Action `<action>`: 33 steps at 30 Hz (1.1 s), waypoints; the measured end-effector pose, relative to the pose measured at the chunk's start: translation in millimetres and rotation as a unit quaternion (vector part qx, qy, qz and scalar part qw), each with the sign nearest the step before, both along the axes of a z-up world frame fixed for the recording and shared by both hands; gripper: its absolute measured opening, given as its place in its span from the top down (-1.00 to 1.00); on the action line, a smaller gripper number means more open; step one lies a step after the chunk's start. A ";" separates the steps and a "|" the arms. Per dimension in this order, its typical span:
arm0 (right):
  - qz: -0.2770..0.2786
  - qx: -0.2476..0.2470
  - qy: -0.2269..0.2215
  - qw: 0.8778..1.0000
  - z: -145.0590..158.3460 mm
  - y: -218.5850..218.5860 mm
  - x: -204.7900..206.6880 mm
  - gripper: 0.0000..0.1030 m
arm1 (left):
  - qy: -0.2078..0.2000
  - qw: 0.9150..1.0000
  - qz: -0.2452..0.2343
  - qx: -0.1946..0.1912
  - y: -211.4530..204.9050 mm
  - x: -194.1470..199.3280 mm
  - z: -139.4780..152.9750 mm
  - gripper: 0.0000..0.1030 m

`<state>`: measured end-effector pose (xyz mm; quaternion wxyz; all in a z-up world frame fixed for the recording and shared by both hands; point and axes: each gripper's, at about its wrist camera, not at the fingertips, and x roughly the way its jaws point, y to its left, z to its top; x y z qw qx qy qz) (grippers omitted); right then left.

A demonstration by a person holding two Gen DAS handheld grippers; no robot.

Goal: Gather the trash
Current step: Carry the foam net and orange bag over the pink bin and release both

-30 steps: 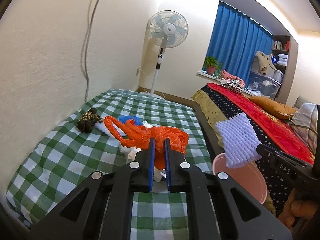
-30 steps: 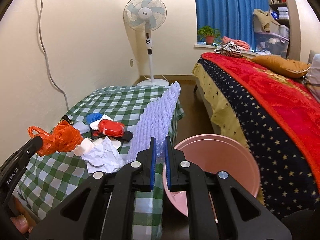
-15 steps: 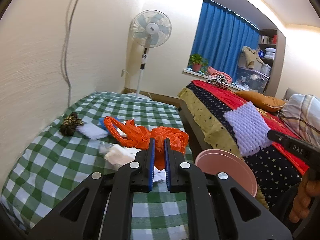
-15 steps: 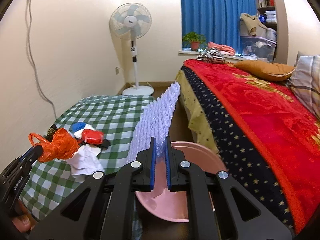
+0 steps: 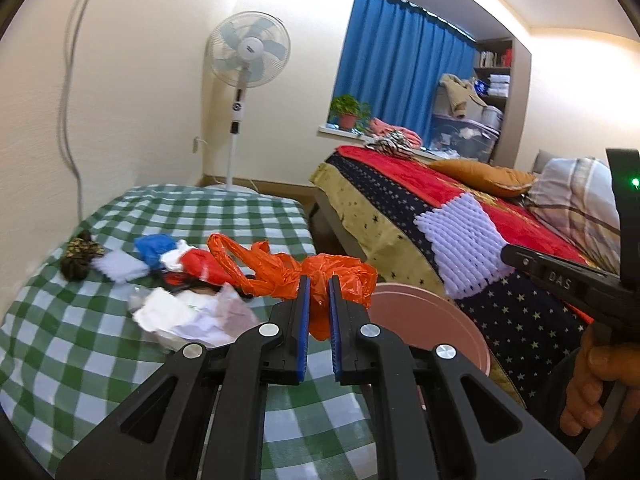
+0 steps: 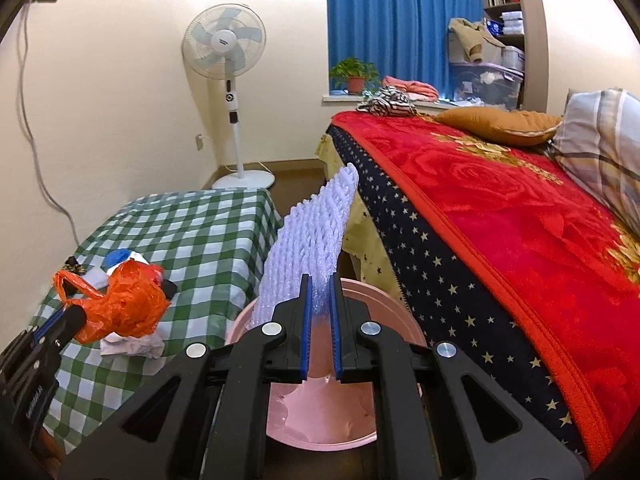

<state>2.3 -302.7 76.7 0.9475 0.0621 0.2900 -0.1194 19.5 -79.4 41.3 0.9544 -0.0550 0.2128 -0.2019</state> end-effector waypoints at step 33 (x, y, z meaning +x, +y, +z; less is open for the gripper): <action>-0.063 0.017 0.041 0.997 -23.3 -28.4 17.5 0.42 | 0.075 0.989 -0.129 0.004 -80.4 42.4 -49.0 0.18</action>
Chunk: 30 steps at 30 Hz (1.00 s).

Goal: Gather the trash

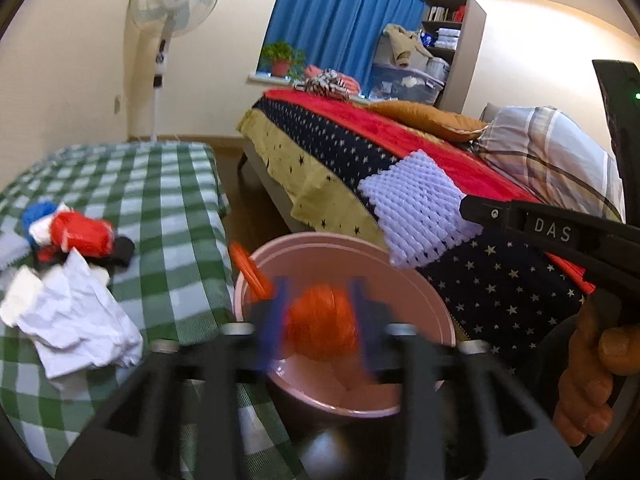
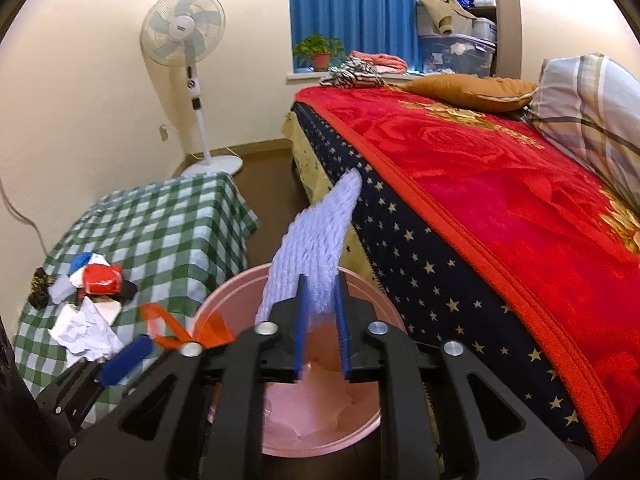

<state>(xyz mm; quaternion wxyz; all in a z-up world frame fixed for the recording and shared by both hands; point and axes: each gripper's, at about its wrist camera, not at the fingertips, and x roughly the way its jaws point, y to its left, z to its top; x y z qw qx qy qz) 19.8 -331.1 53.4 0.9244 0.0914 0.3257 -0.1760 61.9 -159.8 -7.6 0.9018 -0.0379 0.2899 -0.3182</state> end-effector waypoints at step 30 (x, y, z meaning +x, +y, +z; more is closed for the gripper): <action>0.098 0.039 -0.091 0.990 5.3 68.9 -11.3 0.52 | -0.035 0.984 0.177 0.005 121.2 -17.4 23.3 0.57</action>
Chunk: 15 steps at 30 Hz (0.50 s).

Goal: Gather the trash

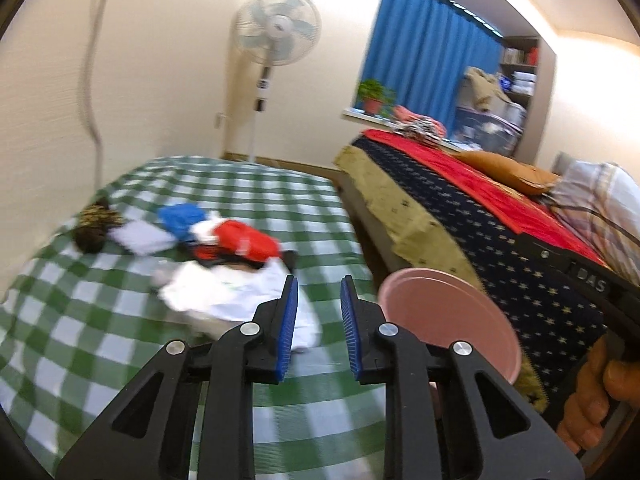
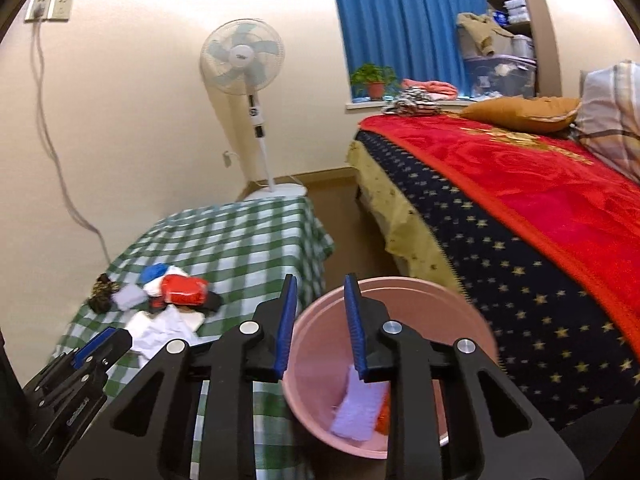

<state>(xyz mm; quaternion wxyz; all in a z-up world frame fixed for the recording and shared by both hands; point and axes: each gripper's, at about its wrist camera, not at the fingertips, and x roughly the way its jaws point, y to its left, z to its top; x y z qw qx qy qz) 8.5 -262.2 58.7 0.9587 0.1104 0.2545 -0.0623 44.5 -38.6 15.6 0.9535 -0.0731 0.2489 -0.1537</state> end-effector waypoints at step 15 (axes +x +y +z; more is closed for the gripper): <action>0.097 0.051 0.017 0.994 -36.4 64.1 40.8 0.52 | 0.036 0.995 0.098 -0.009 51.8 15.9 -23.1 0.57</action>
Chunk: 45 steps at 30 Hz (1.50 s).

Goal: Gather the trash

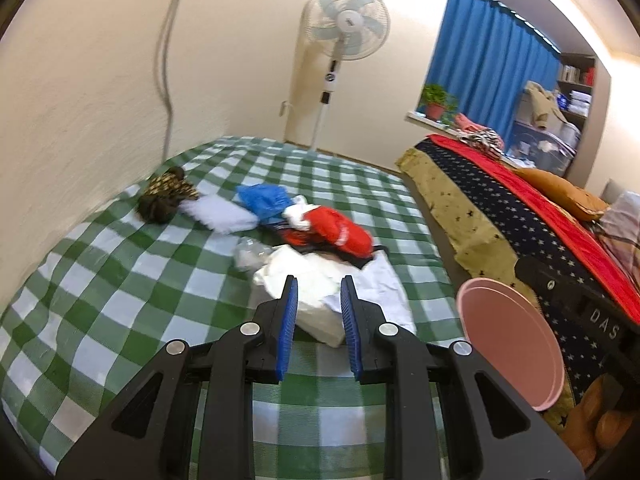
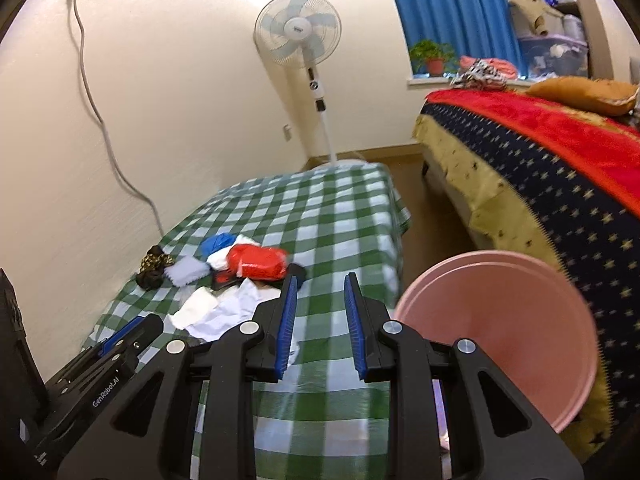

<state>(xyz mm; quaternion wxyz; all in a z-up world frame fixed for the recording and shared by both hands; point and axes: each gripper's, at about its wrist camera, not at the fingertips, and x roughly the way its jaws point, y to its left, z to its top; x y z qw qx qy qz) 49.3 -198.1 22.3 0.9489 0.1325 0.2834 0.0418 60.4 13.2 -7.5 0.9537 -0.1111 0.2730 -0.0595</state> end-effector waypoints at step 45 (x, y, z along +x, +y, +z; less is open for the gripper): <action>0.100 0.018 0.073 0.992 -41.6 40.9 57.3 0.91 | 0.051 0.997 0.020 -0.046 22.5 47.8 -21.7 0.92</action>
